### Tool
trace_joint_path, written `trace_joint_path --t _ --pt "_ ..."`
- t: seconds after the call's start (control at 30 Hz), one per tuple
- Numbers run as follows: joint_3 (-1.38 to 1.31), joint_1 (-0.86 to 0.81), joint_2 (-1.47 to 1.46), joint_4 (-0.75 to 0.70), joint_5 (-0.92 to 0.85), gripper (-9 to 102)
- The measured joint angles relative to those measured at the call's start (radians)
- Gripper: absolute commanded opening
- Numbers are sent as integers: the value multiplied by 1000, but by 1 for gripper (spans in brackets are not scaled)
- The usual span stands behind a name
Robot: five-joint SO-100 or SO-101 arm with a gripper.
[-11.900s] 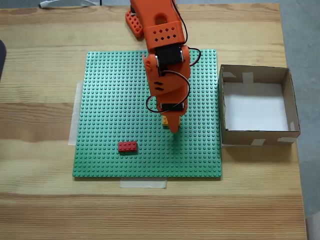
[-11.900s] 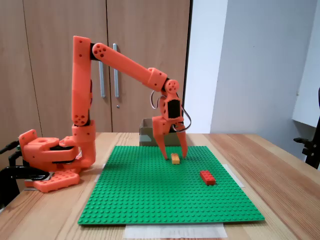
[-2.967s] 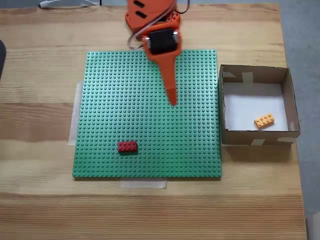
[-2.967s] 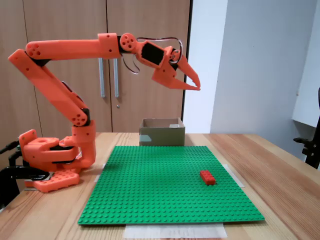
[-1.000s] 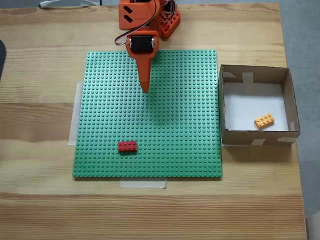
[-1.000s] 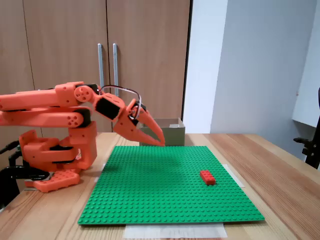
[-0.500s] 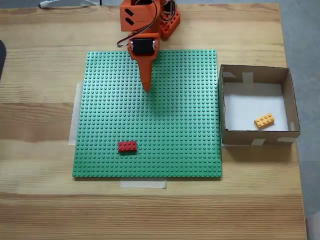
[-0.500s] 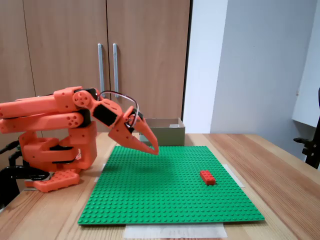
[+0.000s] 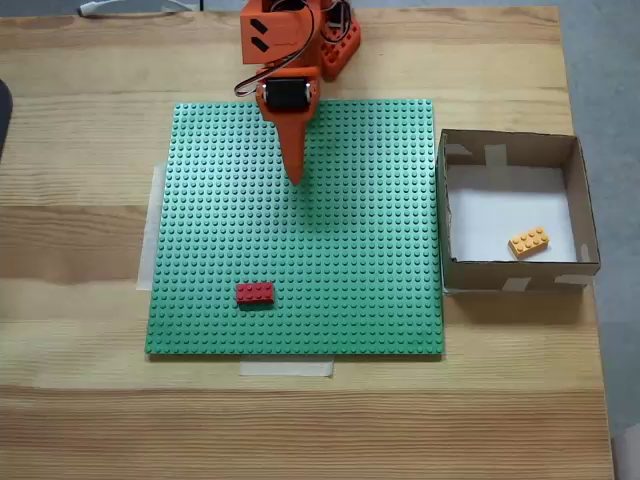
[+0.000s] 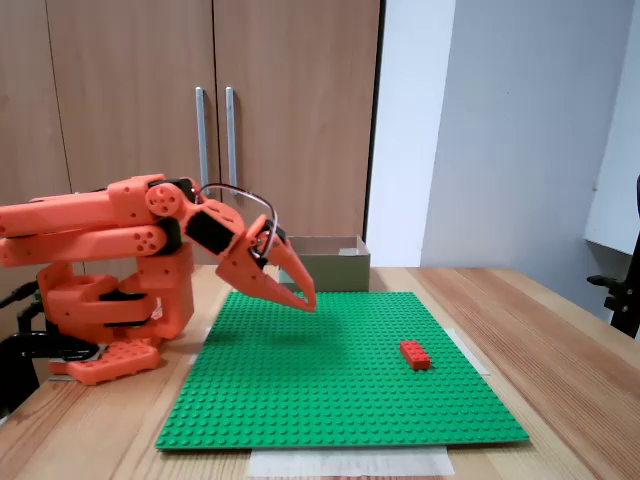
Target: Pick the yellow lego block and put it in the box.
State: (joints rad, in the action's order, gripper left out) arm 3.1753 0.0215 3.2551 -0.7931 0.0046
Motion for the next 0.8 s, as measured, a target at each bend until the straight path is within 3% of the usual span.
trace_joint_path --t 0.8 --pt "0 0 0 0 17 -1"
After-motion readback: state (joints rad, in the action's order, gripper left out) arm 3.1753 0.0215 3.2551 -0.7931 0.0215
